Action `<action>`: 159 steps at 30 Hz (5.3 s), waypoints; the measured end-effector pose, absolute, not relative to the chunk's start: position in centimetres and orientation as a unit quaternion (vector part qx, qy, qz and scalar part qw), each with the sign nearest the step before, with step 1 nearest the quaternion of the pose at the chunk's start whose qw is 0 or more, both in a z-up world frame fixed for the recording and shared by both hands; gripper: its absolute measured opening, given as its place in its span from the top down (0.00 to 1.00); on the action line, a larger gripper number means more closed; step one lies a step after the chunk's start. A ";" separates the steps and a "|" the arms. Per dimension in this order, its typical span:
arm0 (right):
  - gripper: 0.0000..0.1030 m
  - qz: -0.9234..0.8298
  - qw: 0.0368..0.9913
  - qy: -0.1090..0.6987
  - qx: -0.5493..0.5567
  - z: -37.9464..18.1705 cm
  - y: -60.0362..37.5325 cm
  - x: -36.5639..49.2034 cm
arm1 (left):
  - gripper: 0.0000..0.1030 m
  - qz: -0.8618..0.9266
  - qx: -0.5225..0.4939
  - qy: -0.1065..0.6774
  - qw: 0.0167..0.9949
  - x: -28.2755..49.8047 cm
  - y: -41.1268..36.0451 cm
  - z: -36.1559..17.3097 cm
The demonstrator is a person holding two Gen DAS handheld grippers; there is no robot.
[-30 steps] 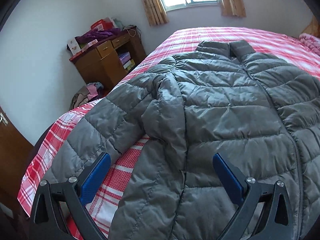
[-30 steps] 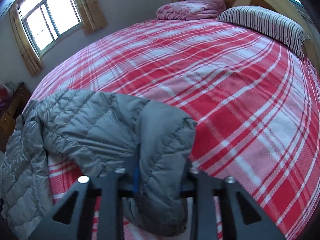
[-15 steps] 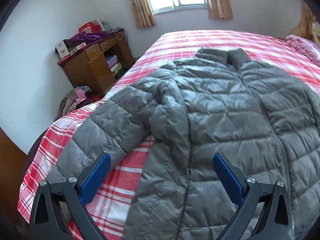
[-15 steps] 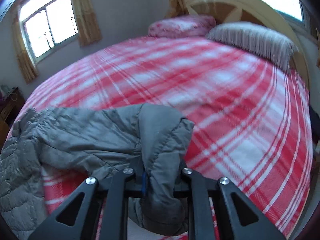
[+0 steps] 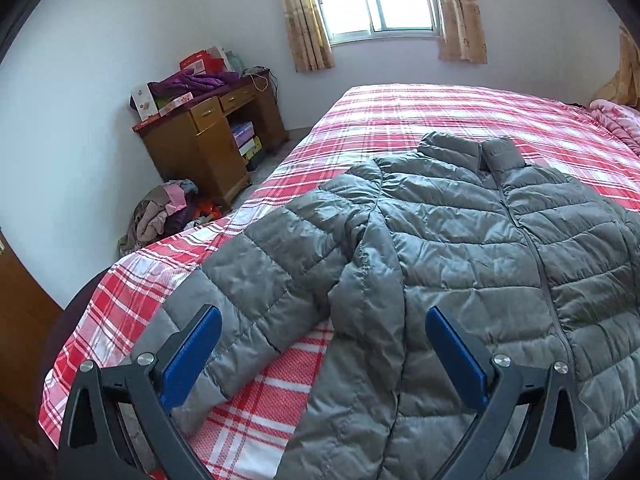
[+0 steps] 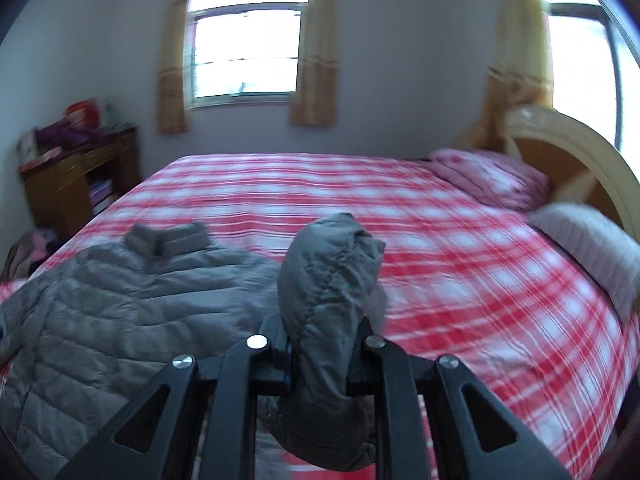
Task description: Fold large clothes
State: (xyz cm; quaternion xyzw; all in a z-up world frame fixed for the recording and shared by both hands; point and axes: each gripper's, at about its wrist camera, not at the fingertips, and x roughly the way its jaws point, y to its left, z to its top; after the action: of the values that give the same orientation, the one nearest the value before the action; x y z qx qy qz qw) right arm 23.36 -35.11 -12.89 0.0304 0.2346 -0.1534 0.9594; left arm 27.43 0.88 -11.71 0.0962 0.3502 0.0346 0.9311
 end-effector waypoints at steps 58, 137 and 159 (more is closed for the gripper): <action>0.14 -0.080 0.939 0.329 0.060 -27.0 -31.7 20.2 | 0.91 -0.138 0.070 0.439 0.885 31.3 -17.0 -17.0; 0.25 0.011 0.916 0.400 -0.011 -27.4 -24.1 37.1 | 0.01 0.082 0.118 0.396 0.907 38.8 -11.4 -22.6; 0.05 0.000 0.940 0.342 -0.002 -21.5 -27.9 27.9 | 0.01 0.110 0.155 0.316 0.930 28.2 5.0 -13.9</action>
State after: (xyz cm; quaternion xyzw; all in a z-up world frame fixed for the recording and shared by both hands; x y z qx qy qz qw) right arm 27.87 -27.86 -21.52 -0.0020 0.3415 -0.0004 0.9399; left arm 28.20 4.98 -13.87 0.1549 0.3160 0.1098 0.9296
